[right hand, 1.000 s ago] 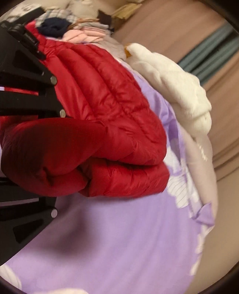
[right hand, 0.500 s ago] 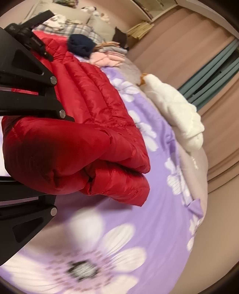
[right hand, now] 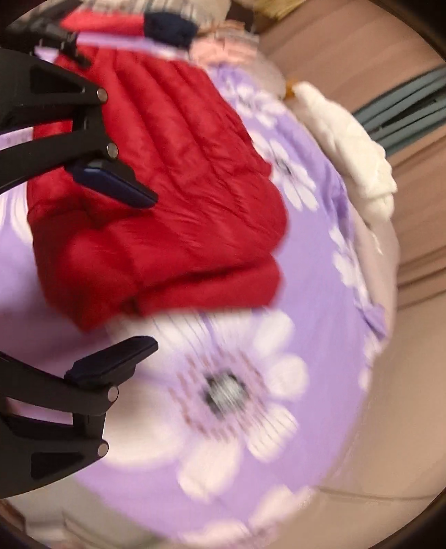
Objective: Fold large clothes
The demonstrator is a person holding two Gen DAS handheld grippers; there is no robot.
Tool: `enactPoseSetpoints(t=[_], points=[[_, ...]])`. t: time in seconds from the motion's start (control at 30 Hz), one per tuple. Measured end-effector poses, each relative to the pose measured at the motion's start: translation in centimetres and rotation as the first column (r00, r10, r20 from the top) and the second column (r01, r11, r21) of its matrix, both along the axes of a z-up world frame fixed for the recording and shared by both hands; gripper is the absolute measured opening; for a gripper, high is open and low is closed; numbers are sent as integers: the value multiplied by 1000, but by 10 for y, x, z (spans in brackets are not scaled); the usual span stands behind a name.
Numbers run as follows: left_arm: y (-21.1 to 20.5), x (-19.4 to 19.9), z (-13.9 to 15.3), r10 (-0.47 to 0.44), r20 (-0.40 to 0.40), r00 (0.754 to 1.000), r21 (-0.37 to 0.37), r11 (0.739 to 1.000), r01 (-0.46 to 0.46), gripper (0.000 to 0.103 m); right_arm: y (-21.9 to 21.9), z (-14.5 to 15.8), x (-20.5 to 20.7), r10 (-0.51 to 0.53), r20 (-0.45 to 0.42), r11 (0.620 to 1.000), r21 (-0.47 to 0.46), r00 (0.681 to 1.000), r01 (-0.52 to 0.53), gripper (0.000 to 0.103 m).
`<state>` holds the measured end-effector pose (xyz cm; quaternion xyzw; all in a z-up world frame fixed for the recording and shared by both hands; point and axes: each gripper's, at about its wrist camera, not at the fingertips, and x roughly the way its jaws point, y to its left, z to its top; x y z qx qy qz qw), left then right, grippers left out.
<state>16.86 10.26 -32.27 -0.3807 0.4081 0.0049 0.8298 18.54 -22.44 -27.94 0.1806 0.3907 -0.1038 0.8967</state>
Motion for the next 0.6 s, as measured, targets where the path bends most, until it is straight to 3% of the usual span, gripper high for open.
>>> enactPoseSetpoints(t=[0.13,0.23,0.4,0.53,0.6], points=[[-7,20,-16,-37,-25,999,-158,987,33,71,-13,16,-4,-30,38,1000,5,999,29,79],[-11,29,-19,4,-1,1000,-195,981,-4,71,-20,17,1,-41,50,999,13,998,40,79],[-32,43,-11,95,5,995,-65,993,-94,66,-16,6,7,-74,63,997,-3,995,74,79],[-51,55,-6,134,9,991,63,989,-134,65,-18,-2,18,-87,62,996,32,994,85,79],[-57,67,-4,145,9,989,90,985,-145,65,-18,-4,27,-89,53,996,19,995,89,79]])
